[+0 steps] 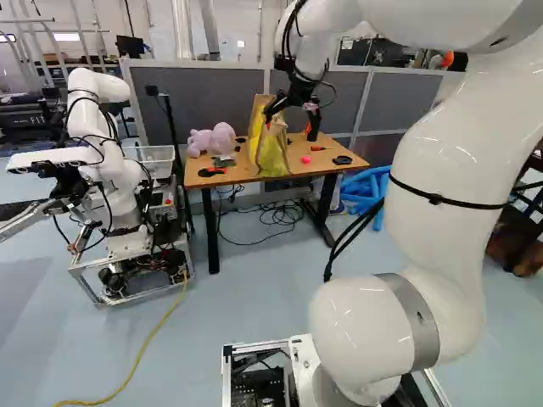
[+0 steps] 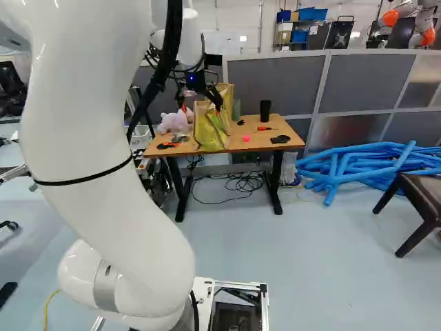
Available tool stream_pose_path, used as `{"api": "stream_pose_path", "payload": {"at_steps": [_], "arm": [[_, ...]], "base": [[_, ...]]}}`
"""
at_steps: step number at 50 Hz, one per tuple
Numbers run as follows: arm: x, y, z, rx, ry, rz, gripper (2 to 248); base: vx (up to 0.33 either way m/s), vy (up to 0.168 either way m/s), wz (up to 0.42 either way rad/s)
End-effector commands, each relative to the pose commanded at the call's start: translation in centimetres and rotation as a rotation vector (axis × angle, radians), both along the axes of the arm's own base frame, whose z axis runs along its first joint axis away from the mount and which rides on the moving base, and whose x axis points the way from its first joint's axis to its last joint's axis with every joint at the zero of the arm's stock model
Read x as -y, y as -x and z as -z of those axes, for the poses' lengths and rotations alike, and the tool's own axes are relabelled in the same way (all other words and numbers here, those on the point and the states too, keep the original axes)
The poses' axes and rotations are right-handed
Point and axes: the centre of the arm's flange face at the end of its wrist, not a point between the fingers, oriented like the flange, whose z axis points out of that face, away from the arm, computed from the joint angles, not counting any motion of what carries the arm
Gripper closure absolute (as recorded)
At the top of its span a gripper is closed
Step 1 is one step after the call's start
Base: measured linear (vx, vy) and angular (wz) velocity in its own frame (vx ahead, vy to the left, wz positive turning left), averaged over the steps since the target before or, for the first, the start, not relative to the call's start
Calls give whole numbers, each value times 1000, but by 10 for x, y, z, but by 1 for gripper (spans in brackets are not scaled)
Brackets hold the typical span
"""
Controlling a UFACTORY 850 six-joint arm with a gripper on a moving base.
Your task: Pick up the bag on the ground and place it on the table
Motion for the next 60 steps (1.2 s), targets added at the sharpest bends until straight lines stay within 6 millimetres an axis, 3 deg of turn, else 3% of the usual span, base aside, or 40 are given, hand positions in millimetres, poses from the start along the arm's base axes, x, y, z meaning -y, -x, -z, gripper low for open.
{"api": "stream_pose_path", "payload": {"at_steps": [30,60], "arm": [[4,36,64,173,43,26,3],[6,99,138,385,85,37,3]], "base": [[0,0,0],[0,0,0]]}}
